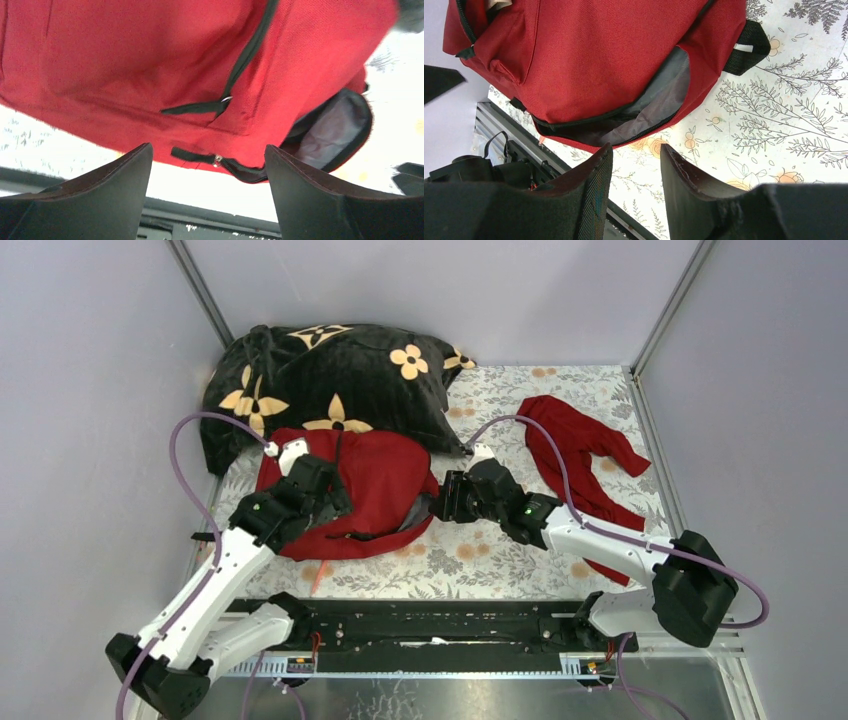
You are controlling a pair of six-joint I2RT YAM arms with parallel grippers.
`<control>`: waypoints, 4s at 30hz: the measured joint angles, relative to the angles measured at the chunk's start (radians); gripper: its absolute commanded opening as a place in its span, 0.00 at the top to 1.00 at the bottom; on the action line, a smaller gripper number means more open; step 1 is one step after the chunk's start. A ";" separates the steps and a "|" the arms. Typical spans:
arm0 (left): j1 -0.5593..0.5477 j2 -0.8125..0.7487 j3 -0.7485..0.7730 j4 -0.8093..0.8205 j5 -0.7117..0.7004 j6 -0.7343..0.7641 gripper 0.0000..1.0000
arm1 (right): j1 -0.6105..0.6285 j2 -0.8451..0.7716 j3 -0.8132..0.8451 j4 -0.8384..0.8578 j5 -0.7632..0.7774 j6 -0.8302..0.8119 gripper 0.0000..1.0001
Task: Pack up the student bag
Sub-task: Pick up the stationery from the center of the board, then place the stationery in the student bag.
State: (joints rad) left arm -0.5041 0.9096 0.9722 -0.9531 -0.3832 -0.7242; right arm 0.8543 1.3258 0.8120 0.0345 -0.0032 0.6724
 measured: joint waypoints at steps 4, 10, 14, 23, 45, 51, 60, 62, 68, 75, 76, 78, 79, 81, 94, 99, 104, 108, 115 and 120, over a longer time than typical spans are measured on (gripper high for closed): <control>-0.013 0.039 -0.027 -0.083 -0.019 -0.115 0.09 | 0.001 0.000 0.000 0.003 -0.013 -0.003 0.52; -0.013 0.051 0.093 -0.121 -0.027 -0.164 0.07 | 0.167 0.116 0.105 -0.011 0.061 -0.006 0.41; 0.001 0.095 0.238 -0.132 -0.035 -0.146 0.07 | 0.328 0.311 0.289 -0.028 0.099 0.007 0.40; 0.327 0.251 0.715 -0.166 0.122 0.040 0.06 | 0.483 0.660 0.647 -0.165 0.224 0.144 0.39; 0.355 0.169 0.771 -0.115 0.223 0.094 0.05 | 0.562 1.214 1.442 -0.756 0.482 0.345 0.52; 0.356 0.169 0.733 -0.108 0.238 0.095 0.05 | 0.565 1.263 1.521 -0.761 0.497 0.327 0.65; 0.356 0.153 0.700 -0.074 0.251 0.096 0.05 | 0.565 1.182 1.361 -0.712 0.509 0.280 0.99; 0.356 0.148 0.675 -0.067 0.256 0.096 0.05 | 0.565 1.136 1.289 -0.705 0.497 0.250 1.00; 0.357 0.141 0.592 -0.046 0.283 0.098 0.05 | 0.563 0.912 0.933 -0.687 0.470 0.145 1.00; 0.357 0.140 0.551 -0.007 0.323 0.098 0.05 | 0.547 0.662 0.539 -0.642 0.503 0.040 1.00; 0.357 0.142 0.549 -0.004 0.327 0.099 0.05 | 0.541 0.643 0.509 -0.640 0.511 0.035 1.00; 0.357 0.147 0.549 -0.002 0.328 0.109 0.05 | 0.518 0.599 0.441 -0.629 0.521 0.027 1.00; 0.357 0.152 0.549 -0.002 0.328 0.116 0.06 | 0.506 0.580 0.414 -0.625 0.522 0.025 1.00; 0.357 0.166 0.550 -0.002 0.327 0.135 0.08 | 0.473 0.537 0.352 -0.614 0.526 0.023 1.00; 0.251 0.368 0.439 -0.002 0.152 0.272 0.01 | 0.206 0.305 0.169 -0.581 0.430 0.010 1.00; 0.188 0.480 0.377 -0.003 0.031 0.307 0.17 | 0.084 0.234 0.193 -0.518 0.346 -0.007 1.00; 0.109 0.557 0.375 0.003 -0.076 0.322 0.46 | 0.032 0.231 0.283 -0.501 0.270 -0.030 1.00; 0.103 0.606 0.375 0.008 -0.124 0.324 0.66 | 0.008 0.236 0.397 -0.495 0.206 -0.056 1.00; 0.102 0.658 0.384 0.007 -0.180 0.316 1.00 | -0.024 0.356 0.645 -0.431 0.077 -0.092 1.00; 0.109 0.646 0.422 -0.012 -0.178 0.315 1.00 | -0.031 0.516 0.780 -0.393 -0.056 -0.092 1.00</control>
State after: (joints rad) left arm -0.3954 1.5558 1.3941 -0.9653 -0.5613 -0.4095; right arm 0.8234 1.8416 1.5925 -0.3588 -0.0597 0.5808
